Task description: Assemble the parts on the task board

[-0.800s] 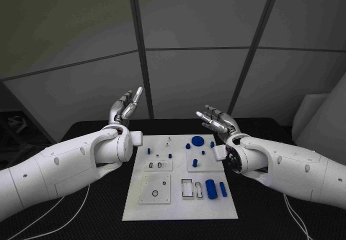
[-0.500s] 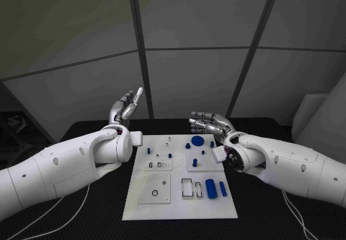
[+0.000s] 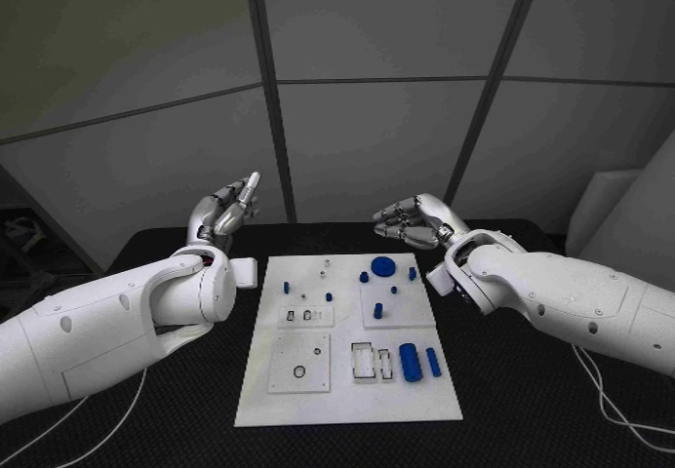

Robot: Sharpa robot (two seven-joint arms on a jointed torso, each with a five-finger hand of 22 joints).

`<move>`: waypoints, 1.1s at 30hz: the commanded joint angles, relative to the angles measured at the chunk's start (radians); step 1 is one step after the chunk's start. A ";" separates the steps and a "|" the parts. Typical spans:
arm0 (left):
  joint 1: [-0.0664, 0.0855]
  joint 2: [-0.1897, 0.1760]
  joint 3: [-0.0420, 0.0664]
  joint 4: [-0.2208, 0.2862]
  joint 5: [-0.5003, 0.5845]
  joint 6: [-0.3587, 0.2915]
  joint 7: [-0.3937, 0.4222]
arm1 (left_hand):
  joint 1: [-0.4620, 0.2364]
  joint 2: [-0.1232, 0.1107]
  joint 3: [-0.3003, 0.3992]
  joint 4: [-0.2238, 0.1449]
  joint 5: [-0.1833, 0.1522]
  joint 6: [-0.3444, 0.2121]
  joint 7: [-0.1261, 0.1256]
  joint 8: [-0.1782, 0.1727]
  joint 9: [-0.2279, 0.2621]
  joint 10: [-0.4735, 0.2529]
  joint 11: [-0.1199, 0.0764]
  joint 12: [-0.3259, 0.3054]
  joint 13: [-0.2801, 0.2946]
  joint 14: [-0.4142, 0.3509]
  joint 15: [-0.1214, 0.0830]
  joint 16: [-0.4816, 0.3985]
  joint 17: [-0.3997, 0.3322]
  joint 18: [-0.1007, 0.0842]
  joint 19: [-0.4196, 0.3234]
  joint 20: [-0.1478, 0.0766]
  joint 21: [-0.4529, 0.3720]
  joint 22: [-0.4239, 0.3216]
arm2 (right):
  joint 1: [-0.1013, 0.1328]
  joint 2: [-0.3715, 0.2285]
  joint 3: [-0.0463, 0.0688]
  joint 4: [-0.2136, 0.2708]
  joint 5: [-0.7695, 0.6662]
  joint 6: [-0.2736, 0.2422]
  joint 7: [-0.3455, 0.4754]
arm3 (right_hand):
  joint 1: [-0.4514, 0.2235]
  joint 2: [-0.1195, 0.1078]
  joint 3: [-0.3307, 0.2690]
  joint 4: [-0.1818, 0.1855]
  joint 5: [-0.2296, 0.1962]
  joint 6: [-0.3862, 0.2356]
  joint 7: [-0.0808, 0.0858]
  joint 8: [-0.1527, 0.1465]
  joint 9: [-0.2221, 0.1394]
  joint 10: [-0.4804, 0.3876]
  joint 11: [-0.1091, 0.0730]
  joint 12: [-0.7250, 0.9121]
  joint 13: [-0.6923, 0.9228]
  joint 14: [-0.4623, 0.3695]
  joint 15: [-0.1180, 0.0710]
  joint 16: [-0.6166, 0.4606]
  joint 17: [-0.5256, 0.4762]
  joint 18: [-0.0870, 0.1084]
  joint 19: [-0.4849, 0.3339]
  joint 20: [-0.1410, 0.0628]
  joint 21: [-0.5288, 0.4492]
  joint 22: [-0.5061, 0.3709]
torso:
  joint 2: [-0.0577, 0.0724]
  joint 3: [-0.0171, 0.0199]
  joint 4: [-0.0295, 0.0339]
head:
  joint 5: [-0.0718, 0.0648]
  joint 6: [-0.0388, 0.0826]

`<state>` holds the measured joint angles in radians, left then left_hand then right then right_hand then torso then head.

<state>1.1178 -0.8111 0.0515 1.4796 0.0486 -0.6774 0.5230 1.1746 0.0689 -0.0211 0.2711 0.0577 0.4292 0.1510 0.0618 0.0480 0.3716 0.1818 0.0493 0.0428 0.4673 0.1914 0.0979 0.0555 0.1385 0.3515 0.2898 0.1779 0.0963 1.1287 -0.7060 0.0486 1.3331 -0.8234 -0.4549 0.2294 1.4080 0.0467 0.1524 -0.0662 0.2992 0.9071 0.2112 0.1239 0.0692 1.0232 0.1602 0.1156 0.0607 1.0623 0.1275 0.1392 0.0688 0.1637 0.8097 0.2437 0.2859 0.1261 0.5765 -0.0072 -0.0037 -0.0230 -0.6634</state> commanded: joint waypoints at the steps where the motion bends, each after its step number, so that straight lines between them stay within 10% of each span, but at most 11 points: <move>1: 0.001 -0.017 0.000 0.027 0.007 0.027 0.054 | 0.022 0.004 -0.012 -0.001 0.003 0.115 0.049 0.021 0.010 0.225 0.044 0.050 0.022 0.267 0.007 0.072 0.027 0.026 0.230 -0.001 0.116 0.051 | 0.017 -0.003 0.001 -0.003 -0.224 -0.002 -0.037 | -0.018 -0.064 0.121 -0.011 -0.021 0.104 -0.021 -0.012 -0.001 0.131 -0.029 -0.030 0.001 0.141 -0.038 -0.001 0.007 0.020 0.085 -0.038 0.062 0.021 | 0.025 -0.0010 0.0045 | -0.006 0.008; 3: 0.001 -0.027 0.000 0.046 0.010 0.036 0.059 | 0.043 0.008 -0.019 -0.008 0.002 0.285 0.086 0.060 0.028 0.464 0.028 0.116 0.045 0.413 -0.019 0.116 0.045 0.046 0.363 -0.007 0.180 0.074 | 0.030 -0.005 0.001 -0.006 -0.286 0.020 -0.061 | -0.020 -0.076 0.141 -0.013 -0.029 0.120 -0.026 -0.013 0.000 0.152 -0.035 -0.034 0.003 0.162 -0.045 -0.001 0.010 0.020 0.094 -0.043 0.075 0.027 | 0.031 -0.0029 0.0093 | -0.012 0.010; 5: 0.001 -0.036 0.000 0.063 0.011 0.046 0.061 | 0.058 0.009 -0.029 -0.012 0.001 0.391 0.086 0.079 0.035 0.523 0.014 0.127 0.042 0.479 -0.037 0.124 0.055 0.046 0.436 -0.024 0.208 0.083 | 0.041 -0.005 0.001 -0.011 -0.345 0.045 -0.086 | -0.018 -0.087 0.155 -0.017 -0.032 0.134 -0.031 -0.014 0.002 0.171 -0.042 -0.037 0.004 0.189 -0.055 0.003 0.016 0.020 0.109 -0.052 0.095 0.037 | 0.038 -0.0040 0.0171 | -0.016 0.012; 11: 0.000 -0.059 0.000 0.118 0.005 0.083 0.044 | 0.078 -0.004 -0.083 -0.015 0.000 0.501 0.063 0.090 0.028 0.650 -0.020 0.126 0.034 0.632 -0.080 0.127 0.103 0.046 0.571 -0.068 0.252 0.094 | 0.074 -0.013 0.001 0.000 -0.504 0.142 -0.181 | -0.034 -0.114 0.152 -0.008 -0.084 0.154 -0.046 -0.027 0.002 0.206 -0.063 -0.049 0.005 0.351 -0.100 0.072 0.066 0.021 0.213 -0.102 0.209 0.096 | 0.060 -0.0098 0.0409 | -0.034 0.020; 17: -0.001 -0.087 0.000 0.181 -0.014 0.106 0.021 | 0.086 -0.010 -0.116 -0.016 0.000 0.527 0.057 0.081 0.021 0.684 -0.029 0.104 0.029 0.685 -0.092 0.113 0.136 0.045 0.614 -0.083 0.264 0.098 | 0.093 -0.016 0.001 0.027 -0.643 0.223 -0.268 | -0.036 -0.137 0.157 0.003 -0.078 0.174 -0.059 -0.044 0.001 0.218 -0.082 -0.053 0.005 0.446 -0.126 0.202 0.160 0.017 0.274 -0.151 0.345 0.174 | 0.081 -0.0154 0.0524 | -0.047 0.021; 33: -0.001 -0.123 0.000 0.242 -0.031 0.127 -0.009 | 0.085 -0.014 -0.144 -0.015 0.000 0.530 0.059 0.065 0.018 0.691 -0.026 0.079 0.026 0.675 -0.088 0.075 0.153 0.043 0.618 -0.083 0.260 0.096 | 0.104 -0.004 0.001 0.063 -0.852 0.380 -0.412 | -0.055 -0.189 0.198 0.065 -0.081 0.164 -0.074 -0.059 0.001 0.170 -0.079 -0.053 0.004 0.443 -0.131 0.512 0.354 0.018 0.277 -0.155 0.518 0.284 | 0.113 -0.0194 0.0628 | -0.059 0.027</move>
<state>1.1158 -0.9331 0.0508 1.7172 0.0369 -0.5746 0.5231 1.2571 0.0567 -0.1602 0.2566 0.0577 0.9561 0.2088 0.1326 0.0675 1.0551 0.1537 0.1349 0.0698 1.1462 0.1029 0.1760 0.2076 0.1931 0.9686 0.2056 0.4398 0.1936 1.2300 -0.7112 0.0492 1.3941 -1.6037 -0.1347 -0.1296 1.3527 -0.1316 0.3533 -0.0058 0.2200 1.0782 0.1358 0.0687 0.0699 1.1963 0.0808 0.0655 0.0651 1.4669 -0.0019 0.6456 0.4187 0.1792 1.0868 0.0837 0.8012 0.4080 0.6832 -0.0264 0.0578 -0.0817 -0.6365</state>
